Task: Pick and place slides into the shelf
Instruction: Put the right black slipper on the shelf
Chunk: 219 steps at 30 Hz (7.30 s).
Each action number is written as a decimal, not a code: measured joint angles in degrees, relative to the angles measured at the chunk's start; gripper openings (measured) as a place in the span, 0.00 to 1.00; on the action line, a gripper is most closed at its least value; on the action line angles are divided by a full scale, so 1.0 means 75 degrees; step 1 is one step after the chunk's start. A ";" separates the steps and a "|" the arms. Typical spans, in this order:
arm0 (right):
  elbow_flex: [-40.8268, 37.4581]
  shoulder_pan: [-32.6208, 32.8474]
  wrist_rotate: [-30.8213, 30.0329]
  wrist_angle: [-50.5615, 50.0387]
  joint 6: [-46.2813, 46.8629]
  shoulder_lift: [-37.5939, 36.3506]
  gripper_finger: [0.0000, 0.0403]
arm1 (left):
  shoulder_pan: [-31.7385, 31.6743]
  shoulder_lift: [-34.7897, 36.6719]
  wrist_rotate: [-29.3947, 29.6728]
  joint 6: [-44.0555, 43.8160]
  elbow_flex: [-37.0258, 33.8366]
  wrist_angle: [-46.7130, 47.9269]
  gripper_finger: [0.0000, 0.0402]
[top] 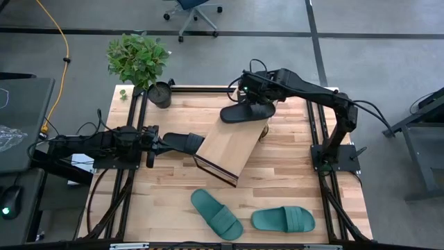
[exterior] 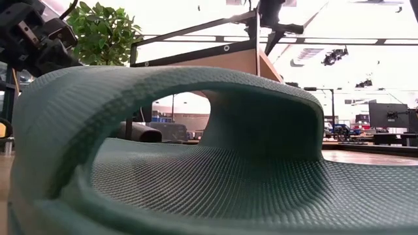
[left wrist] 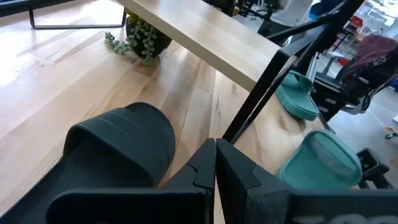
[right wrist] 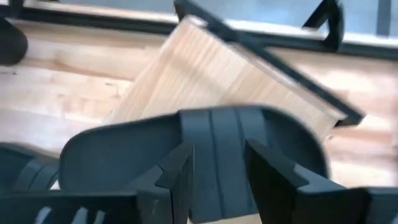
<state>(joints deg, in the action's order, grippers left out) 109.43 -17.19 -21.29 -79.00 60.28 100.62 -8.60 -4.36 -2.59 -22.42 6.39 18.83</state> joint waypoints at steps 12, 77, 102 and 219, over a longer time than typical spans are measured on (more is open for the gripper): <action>-0.0861 -0.0301 -0.0375 -0.0744 -0.0690 -0.1991 0.33 | 0.0000 0.0000 0.0449 -0.0072 0.0000 -0.1560 0.00; -1.1610 -0.3110 0.4638 1.0027 0.0966 -0.8108 0.33 | -0.2091 -0.6906 0.1202 0.0397 0.4709 -0.1110 0.00; -1.1610 -0.3107 0.4845 1.0339 0.1182 -0.7450 0.33 | -0.2203 -0.7140 0.0797 0.0414 0.4704 -0.1131 0.00; -1.1599 0.3144 -0.6467 1.2214 0.7017 -0.5101 0.05 | -0.2203 -0.7137 -0.0743 0.0732 0.4704 -0.0705 0.00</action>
<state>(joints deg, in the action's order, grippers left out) 22.44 6.39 -69.79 12.61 112.91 62.37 -25.12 -57.89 -8.16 -16.93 41.67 13.54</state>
